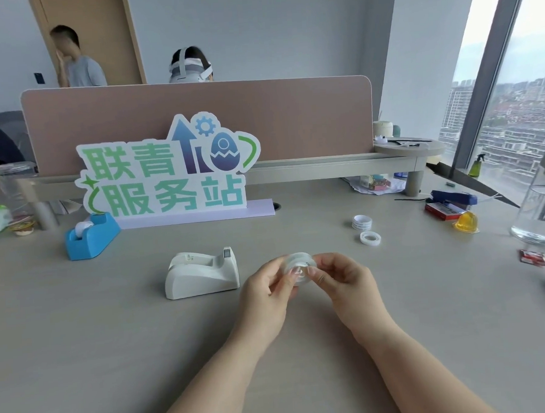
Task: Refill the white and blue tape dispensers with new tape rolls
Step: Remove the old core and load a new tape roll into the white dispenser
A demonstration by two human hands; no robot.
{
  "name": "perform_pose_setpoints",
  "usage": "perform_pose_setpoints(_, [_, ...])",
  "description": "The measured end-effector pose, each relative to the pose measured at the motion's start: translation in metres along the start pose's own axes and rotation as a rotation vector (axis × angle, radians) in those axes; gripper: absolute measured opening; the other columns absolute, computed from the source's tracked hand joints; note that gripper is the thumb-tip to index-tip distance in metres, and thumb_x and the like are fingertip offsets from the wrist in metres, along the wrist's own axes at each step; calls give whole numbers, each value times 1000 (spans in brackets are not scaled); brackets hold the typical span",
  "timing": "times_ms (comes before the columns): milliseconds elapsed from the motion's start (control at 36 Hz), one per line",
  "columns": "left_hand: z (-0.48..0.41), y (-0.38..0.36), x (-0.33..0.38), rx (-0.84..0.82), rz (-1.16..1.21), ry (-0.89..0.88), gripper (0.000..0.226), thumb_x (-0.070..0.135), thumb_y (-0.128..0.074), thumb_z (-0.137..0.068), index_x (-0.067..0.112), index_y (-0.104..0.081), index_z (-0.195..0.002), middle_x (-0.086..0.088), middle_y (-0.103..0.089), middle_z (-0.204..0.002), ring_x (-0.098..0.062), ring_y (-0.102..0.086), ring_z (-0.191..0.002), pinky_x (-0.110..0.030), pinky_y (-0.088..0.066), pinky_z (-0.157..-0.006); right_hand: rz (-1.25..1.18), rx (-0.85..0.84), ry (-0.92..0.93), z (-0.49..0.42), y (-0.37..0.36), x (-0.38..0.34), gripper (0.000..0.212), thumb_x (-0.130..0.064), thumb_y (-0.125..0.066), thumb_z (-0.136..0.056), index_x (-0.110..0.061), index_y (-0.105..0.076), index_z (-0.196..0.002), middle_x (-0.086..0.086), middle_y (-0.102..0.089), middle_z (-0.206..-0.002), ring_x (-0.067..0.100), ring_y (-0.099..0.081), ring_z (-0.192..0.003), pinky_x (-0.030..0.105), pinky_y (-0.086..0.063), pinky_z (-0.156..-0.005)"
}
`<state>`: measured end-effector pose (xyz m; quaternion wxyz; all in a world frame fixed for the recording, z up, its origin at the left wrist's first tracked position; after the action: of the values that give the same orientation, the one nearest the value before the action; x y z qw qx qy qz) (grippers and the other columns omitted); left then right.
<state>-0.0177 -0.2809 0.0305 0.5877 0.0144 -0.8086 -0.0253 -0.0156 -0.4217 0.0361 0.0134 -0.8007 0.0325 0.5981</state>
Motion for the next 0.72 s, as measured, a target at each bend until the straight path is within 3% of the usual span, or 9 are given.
perform_pose_setpoints(83, [0, 1, -1, -35, 23, 24, 21, 21, -61, -91, 24, -69, -110, 2, -74, -105, -10, -69, -98, -39, -54, -94, -69, -75, -7, 3, -2, -4, 15, -11, -65, -85, -11, -70, -100, 4, -75, -98, 13, -70, -95, 18, -52, -82])
perform_pose_setpoints(222, [-3, 8, -1, -46, -30, 1, 28, 42, -66, -79, 31, -72, -104, -1, -67, -111, -13, -65, -106, -43, -49, -100, -100, -169, -16, 6, -3, -9, 19, -14, -63, -86, -9, -71, -103, 3, -75, -103, 12, -68, -101, 18, -51, -87])
perform_pose_setpoints(306, [-3, 9, 1, -68, -9, 6, 25, 38, -68, -78, 30, -73, -101, -2, -69, -109, -17, -65, -105, -44, -49, -100, -103, -199, -19, 6, -2, -10, 18, -15, -64, -86, -8, -71, -101, 5, -75, -102, 14, -68, -101, 23, -52, -91])
perform_pose_setpoints(389, [-2, 9, 4, -86, 10, -1, 17, 34, -72, -79, 36, -74, -96, -3, -69, -106, -20, -66, -102, -42, -49, -99, -119, -203, -23, 6, 0, -11, 19, -14, -64, -83, -5, -70, -99, 7, -75, -98, 14, -69, -95, 20, -52, -84])
perform_pose_setpoints(500, [-1, 9, 6, -118, 17, -8, 18, 23, -70, -83, 37, -75, -92, 0, -65, -93, -14, -62, -93, -35, -49, -95, -121, -218, -30, 8, 0, -12, 27, -21, -66, -78, -3, -68, -98, 6, -75, -94, 13, -69, -91, 19, -51, -80])
perform_pose_setpoints(722, [1, 7, 3, -112, 69, 12, 20, 19, -71, -82, 23, -72, -102, 0, -74, -106, -11, -67, -102, -25, -52, -92, -61, -140, 25, 5, 1, -12, 14, -11, -67, -83, -9, -72, -95, -2, -76, -93, 8, -69, -91, 15, -51, -80])
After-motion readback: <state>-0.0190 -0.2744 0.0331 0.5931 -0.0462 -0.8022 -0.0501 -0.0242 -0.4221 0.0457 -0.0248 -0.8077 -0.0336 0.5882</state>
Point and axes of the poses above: each hand's wrist, its own z-axis away from the middle knuckle, its own y-axis out of the back of the hand, x = y × z, the point moved 6 cm from there along -z, towards the middle knuckle
